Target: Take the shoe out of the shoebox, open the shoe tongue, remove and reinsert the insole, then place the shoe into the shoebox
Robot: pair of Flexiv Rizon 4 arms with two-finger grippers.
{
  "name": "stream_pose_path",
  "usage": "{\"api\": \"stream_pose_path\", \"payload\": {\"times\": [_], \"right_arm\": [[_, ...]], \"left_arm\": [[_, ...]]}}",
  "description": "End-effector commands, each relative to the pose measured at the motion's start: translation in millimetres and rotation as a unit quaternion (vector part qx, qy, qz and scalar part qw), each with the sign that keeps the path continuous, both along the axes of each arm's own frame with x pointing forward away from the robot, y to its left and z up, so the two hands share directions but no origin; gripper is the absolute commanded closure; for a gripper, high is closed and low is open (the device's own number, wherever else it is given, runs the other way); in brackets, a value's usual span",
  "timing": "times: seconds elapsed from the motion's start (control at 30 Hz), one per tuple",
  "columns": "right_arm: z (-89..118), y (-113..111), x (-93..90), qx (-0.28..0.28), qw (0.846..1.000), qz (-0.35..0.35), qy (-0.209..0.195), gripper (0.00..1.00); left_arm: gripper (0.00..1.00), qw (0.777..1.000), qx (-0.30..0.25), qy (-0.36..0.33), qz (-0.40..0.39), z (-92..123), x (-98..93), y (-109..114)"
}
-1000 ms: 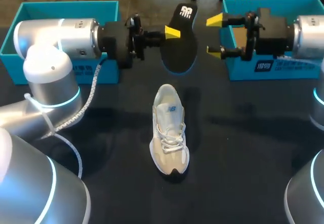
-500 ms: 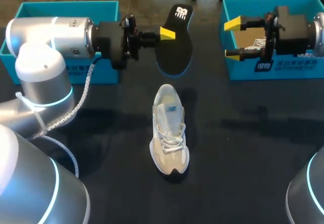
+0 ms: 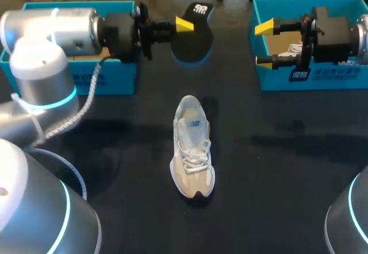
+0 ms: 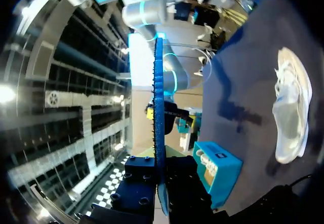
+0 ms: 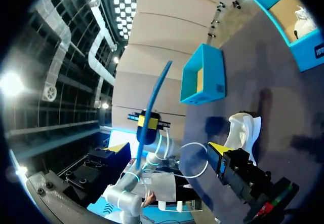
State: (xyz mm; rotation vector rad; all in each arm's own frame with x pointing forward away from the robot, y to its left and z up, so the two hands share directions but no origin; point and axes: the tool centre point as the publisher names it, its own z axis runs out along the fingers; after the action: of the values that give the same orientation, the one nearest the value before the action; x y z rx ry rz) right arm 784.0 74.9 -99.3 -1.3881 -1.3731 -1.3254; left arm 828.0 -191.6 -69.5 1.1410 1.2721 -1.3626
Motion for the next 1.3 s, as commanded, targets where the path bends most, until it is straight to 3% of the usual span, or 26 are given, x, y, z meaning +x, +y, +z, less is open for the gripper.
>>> {"api": "stream_pose_path", "payload": {"times": [0.03, 0.13, 0.17, 0.37, 0.5, 0.53, 0.57, 0.67, 0.73, 0.77, 0.8, 1.3], "right_arm": [[0.1, 0.6, -0.7, -0.001, 1.0, -0.001, 0.0, 0.0], [0.1, 0.6, -0.7, -0.001, 1.0, -0.001, 0.0, 0.0], [0.1, 0.6, -0.7, -0.001, 1.0, -0.001, 0.0, 0.0], [0.1, 0.6, -0.7, -0.001, 1.0, -0.001, 0.0, 0.0], [0.1, 0.6, -0.7, -0.001, 1.0, -0.001, 0.0, 0.0], [0.1, 0.6, -0.7, -0.001, 1.0, -0.001, 0.0, 0.0], [0.1, 0.6, -0.7, -0.001, 1.0, -0.001, 0.0, 0.0], [0.1, 0.6, -0.7, -0.001, 1.0, -0.001, 0.0, 0.0], [0.1, 0.6, -0.7, -0.001, 1.0, -0.001, 0.0, 0.0], [0.1, 0.6, -0.7, -0.001, 1.0, -0.001, 0.0, 0.0], [0.1, 0.6, -0.7, -0.001, 1.0, -0.001, 0.0, 0.0], [0.1, 0.6, -0.7, -0.001, 1.0, -0.001, 0.0, 0.0]], "left_arm": [[1.0, 0.963, 0.097, 0.248, -0.044, 13.1, 2.4, 14.7], [1.0, 0.937, 0.128, 0.321, -0.057, 11.3, -0.4, 20.7], [1.0, 0.917, 0.143, 0.367, -0.056, 10.2, -2.3, 22.2], [1.0, 0.86, 0.149, 0.484, -0.062, 10.7, -23.2, 25.6], [1.0, 0.791, 0.14, 0.591, -0.067, 13.4, -28.4, 22.4], [1.0, 0.755, 0.127, 0.64, -0.063, 14.0, -27.0, 19.6], [1.0, 0.741, 0.123, 0.657, -0.066, 13.6, -26.1, 18.1], [1.0, 0.654, 0.088, 0.748, -0.073, 10.4, -22.1, 12.8], [1.0, 0.585, 0.067, 0.805, -0.076, 8.8, -18.5, 11.3], [1.0, 0.522, 0.055, 0.847, -0.082, 5.6, -15.7, 10.1], [1.0, 0.497, 0.049, 0.862, -0.087, 3.4, -14.1, 9.4], [1.0, 0.497, 0.049, 0.862, -0.087, 3.4, -14.1, 9.4]]}}
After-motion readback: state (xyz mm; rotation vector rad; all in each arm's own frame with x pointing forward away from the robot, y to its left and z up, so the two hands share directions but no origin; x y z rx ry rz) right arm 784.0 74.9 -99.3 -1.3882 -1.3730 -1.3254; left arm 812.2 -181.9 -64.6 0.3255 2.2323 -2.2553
